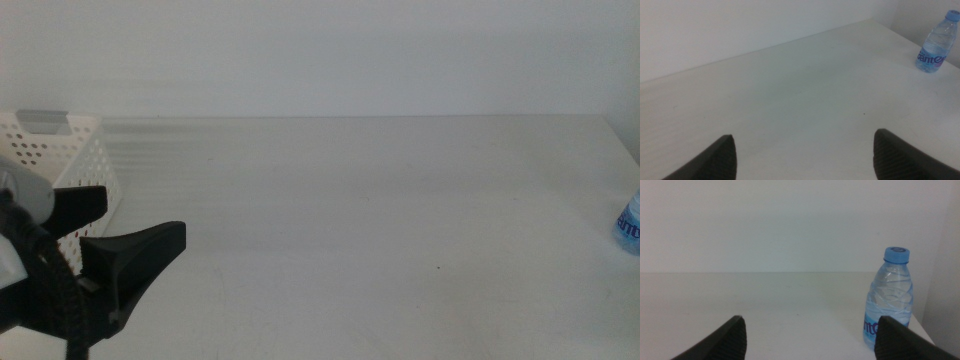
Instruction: Use arms to grab the bottles and put them into the dustbin to the left of the table.
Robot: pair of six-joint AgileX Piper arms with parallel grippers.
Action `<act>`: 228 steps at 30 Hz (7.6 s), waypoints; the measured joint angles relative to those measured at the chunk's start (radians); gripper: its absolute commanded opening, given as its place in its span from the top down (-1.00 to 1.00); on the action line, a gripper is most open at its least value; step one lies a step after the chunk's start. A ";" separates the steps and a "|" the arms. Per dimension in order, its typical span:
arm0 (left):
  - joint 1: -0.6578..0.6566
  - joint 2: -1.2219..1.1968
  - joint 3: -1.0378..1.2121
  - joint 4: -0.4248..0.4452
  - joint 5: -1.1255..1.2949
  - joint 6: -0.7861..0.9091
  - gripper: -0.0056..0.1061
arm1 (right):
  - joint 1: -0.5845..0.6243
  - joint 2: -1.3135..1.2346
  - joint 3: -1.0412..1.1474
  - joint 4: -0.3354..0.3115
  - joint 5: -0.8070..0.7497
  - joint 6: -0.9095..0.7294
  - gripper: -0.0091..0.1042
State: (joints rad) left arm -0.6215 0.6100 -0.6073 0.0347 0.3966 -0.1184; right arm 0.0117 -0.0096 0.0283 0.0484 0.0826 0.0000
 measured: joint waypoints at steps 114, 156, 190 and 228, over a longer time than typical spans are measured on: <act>-0.001 0.000 0.000 0.000 0.000 0.000 -0.72 | -0.121 1.857 -0.514 0.388 -1.230 -0.269 -0.85; -0.001 0.000 0.000 0.000 0.000 0.000 -0.72 | 0.358 1.678 -0.945 -0.318 -0.583 0.225 0.84; -0.001 0.000 0.000 0.000 0.000 0.000 -0.72 | 0.647 2.204 -1.431 -0.703 -0.593 0.499 -0.23; -0.001 0.000 0.000 0.000 0.000 0.000 -0.72 | 0.649 1.063 -0.642 -0.931 -0.287 0.902 -0.39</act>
State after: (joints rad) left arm -0.6221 0.6097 -0.6073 0.0350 0.3966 -0.1184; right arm 0.6610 1.0531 -0.6133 -0.8831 -0.2043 0.9020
